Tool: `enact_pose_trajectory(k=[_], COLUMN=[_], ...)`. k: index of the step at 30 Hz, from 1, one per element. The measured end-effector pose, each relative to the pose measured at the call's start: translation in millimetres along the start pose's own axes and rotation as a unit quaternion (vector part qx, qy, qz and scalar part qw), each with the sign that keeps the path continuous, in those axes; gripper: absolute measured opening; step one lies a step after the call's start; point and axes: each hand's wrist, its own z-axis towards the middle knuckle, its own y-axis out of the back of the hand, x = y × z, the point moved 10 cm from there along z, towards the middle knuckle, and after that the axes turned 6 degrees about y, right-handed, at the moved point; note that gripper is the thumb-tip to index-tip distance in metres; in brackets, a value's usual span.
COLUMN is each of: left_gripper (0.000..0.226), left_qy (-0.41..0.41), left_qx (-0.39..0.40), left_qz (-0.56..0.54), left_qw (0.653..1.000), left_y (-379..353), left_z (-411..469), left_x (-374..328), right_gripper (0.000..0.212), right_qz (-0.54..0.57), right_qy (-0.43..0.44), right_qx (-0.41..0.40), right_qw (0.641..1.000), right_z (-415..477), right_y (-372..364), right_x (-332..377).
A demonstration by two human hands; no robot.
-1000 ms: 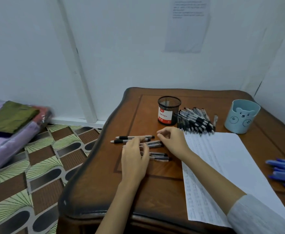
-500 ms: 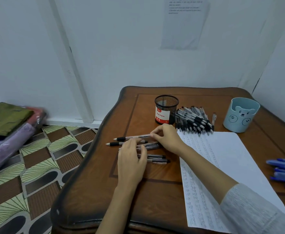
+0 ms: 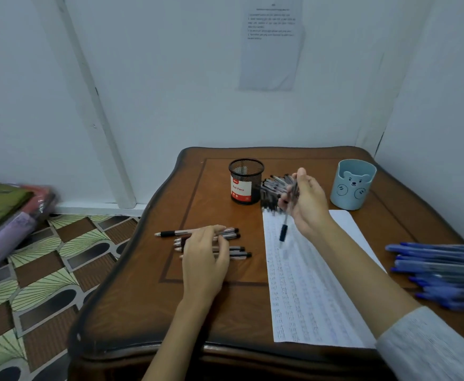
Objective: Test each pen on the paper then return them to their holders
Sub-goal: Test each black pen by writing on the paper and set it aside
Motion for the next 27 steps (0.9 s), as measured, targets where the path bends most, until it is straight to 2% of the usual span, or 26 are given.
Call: enact_pose_trajectory(k=[3, 5, 12, 15, 19, 22, 23, 26, 27], left_gripper=[0.016, 0.016, 0.022, 0.023, 0.030, 0.037, 0.041, 0.049, 0.051], left_qy=[-0.006, -0.024, -0.042, -0.042, -0.056, -0.095, -0.100, -0.098, -0.096], left_qx=[0.031, 0.061, 0.170, 0.220, 0.273, 0.313, 0.323, 0.341, 0.345], left_qz=[-0.032, -0.035, -0.031, -0.026, -0.001, 0.054, 0.073, 0.103, 0.107], left_qw=[0.999, 0.997, 0.984, 0.974, 0.961, 0.943, 0.938, 0.929, 0.927], left_y=[-20, -36, -83, -97, -109, -121, -125, -132, -134], left_z=[-7, -14, -38, -48, -64, -78, -81, -84, -85], left_x=[-21, -37, -67, -73, -79, -84, -84, -80, -79], right_gripper=[0.023, 0.017, 0.018, 0.021, 0.046, 0.067, 0.064, 0.028, 0.029], right_qz=[0.076, 0.103, 0.170, 0.103, 0.098, 0.013, 0.001, -0.048, -0.079], right_qy=[-0.089, -0.122, -0.129, -0.095, -0.175, -0.204, -0.202, -0.164, -0.141], right_qx=[0.016, 0.022, 0.016, 0.022, 0.036, 0.015, 0.009, 0.024, 0.028], right_qw=[0.993, 0.987, 0.977, 0.990, 0.979, 0.979, 0.979, 0.985, 0.987], right_z=[-4, -7, -26, -32, -49, -63, -68, -78, -79], right_y=[15, 26, 63, 82, 102, 127, 132, 143, 147], right_x=[-11, -15, -3, 12, -1, -9, -9, -8, -7])
